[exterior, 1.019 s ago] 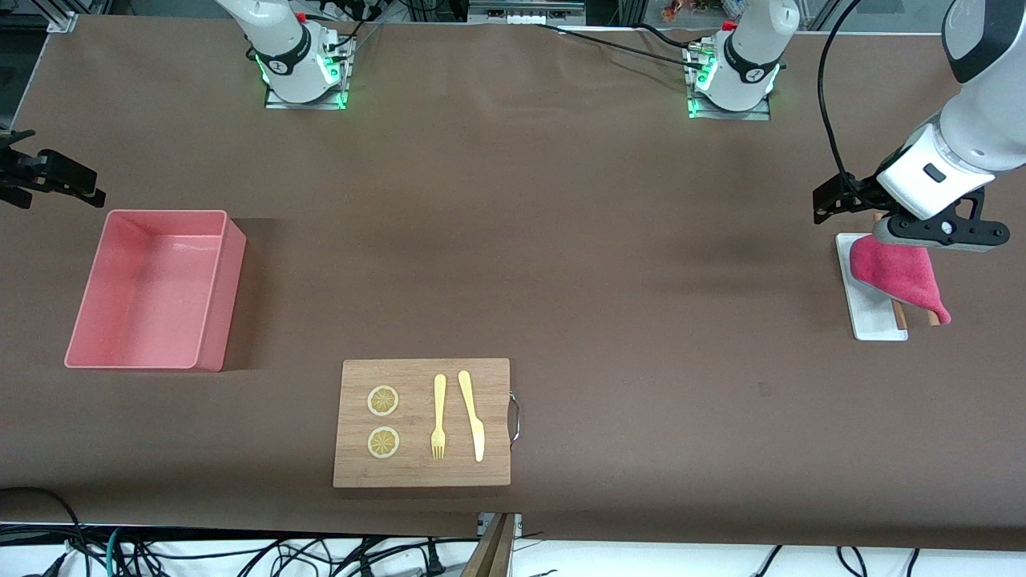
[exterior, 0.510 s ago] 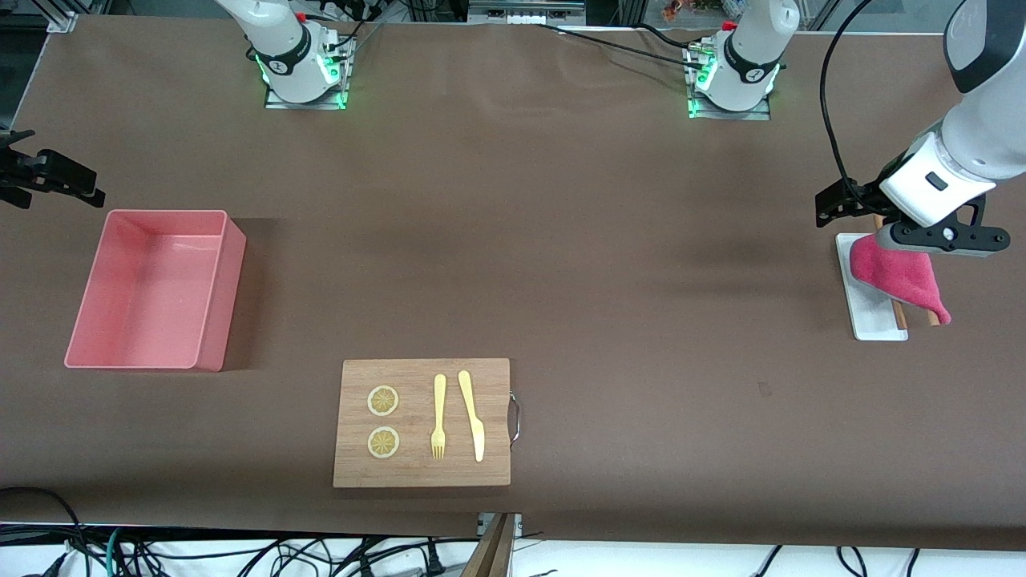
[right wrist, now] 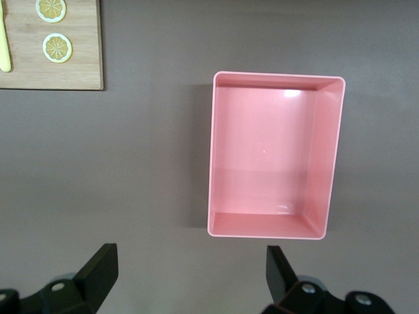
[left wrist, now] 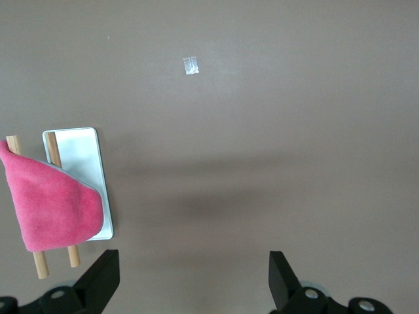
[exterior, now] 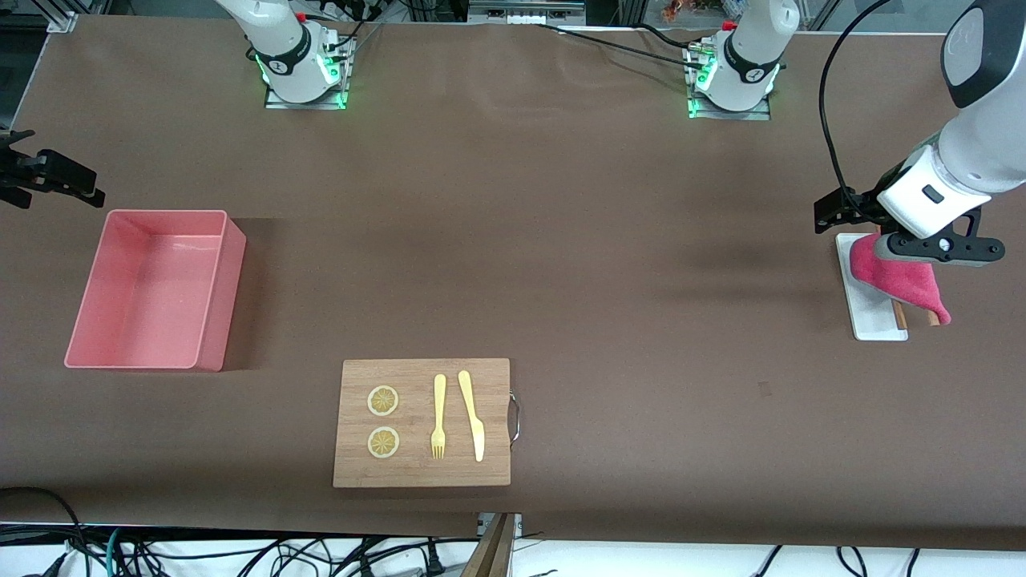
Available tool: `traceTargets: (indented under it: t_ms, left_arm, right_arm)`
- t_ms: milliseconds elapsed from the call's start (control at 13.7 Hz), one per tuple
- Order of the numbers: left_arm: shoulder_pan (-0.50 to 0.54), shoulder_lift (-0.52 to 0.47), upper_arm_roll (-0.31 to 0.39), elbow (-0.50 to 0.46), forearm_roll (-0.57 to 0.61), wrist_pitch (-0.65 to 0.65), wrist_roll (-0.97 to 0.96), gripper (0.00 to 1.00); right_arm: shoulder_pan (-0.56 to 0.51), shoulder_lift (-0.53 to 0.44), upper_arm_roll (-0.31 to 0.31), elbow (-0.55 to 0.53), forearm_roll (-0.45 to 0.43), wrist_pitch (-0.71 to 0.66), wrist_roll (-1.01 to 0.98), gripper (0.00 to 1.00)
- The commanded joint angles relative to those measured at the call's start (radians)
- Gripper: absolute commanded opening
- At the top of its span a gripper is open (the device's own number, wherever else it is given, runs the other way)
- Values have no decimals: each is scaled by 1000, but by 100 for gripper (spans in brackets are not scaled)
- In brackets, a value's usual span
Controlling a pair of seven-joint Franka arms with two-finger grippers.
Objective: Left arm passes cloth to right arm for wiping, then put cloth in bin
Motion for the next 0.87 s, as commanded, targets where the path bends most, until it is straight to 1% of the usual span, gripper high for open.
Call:
traceTargets:
  t_ms: [0, 146, 437, 582, 801]
  left_arm:
    - [15, 18, 5, 32, 20, -31, 69, 100]
    - [32, 18, 5, 32, 20, -34, 112, 100]
    - [49, 24, 5, 32, 20, -36, 134, 100]
    - [70, 31, 7, 34, 26, -36, 229, 100]
    - [133, 48, 5, 38, 38, -34, 379, 100]
  right_arm:
    - [-9, 8, 3, 20, 3, 0, -17, 100]
    - [-8, 8, 3, 20, 3, -2, -17, 100]
    - [-9, 10, 3, 20, 3, -2, -17, 100]
    - [-8, 8, 3, 20, 3, 0, -17, 100]
    - [-8, 8, 3, 20, 3, -2, -17, 100]
